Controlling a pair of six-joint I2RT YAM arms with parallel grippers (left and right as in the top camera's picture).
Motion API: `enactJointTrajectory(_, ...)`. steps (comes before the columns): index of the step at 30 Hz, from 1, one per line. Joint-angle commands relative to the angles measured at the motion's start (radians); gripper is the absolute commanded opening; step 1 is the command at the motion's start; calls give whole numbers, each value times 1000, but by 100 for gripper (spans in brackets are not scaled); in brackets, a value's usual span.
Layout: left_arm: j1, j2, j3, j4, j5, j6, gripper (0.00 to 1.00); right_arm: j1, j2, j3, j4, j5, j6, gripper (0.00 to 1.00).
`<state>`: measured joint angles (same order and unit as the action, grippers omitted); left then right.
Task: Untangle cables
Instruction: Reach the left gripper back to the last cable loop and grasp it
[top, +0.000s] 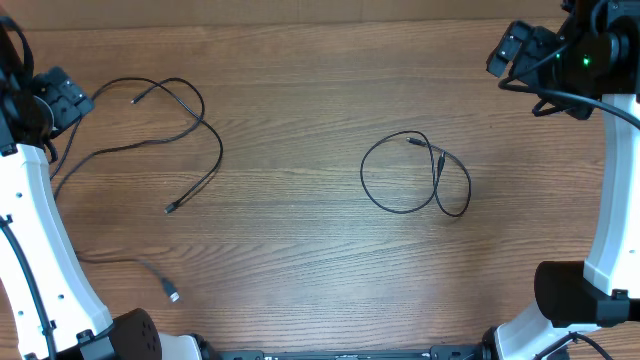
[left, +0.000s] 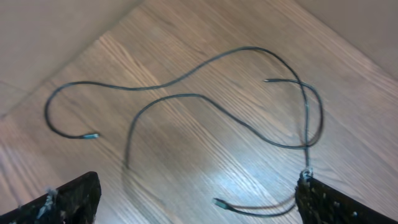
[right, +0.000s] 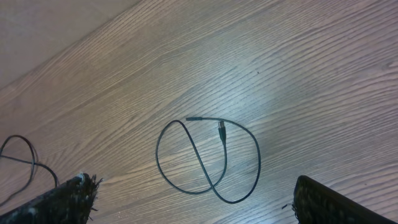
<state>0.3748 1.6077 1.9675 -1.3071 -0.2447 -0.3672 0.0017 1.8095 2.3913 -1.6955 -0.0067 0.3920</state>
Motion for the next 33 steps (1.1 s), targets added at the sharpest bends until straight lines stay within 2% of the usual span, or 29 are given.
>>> enactJointTrajectory(1, -3, -15, -1, 8, 122, 15, 100, 3, 2, -2, 2, 11, -5, 100)
enactJointTrajectory(5, -12, -14, -1, -1, 378, 138, 93, 3, 2, -2, 2, 11, -5, 100)
enactJointTrajectory(8, -57, -13, -2, -2, 514, 216, 91, 3, 2, -2, 2, 11, -5, 100)
enactJointTrajectory(18, -462, 42, -2, 40, 534, 194, 96, 3, 2, -3, 2, 12, -5, 100)
enactJointTrajectory(23, -669, 162, -2, 116, 708, 193, 98, 3, 2, -3, 2, 12, -5, 100)
enactJointTrajectory(27, -801, 300, -2, 235, 833, 89, 98, 3, 2, -3, 2, 12, -5, 100)
enactJointTrajectory(30, -872, 409, -2, 319, 834, -68, 98, 3, 2, -3, 2, 12, -5, 100)
enactJointTrajectory(33, -923, 510, -2, 408, 841, -278, 100, 3, 2, -3, 2, 12, -5, 100)
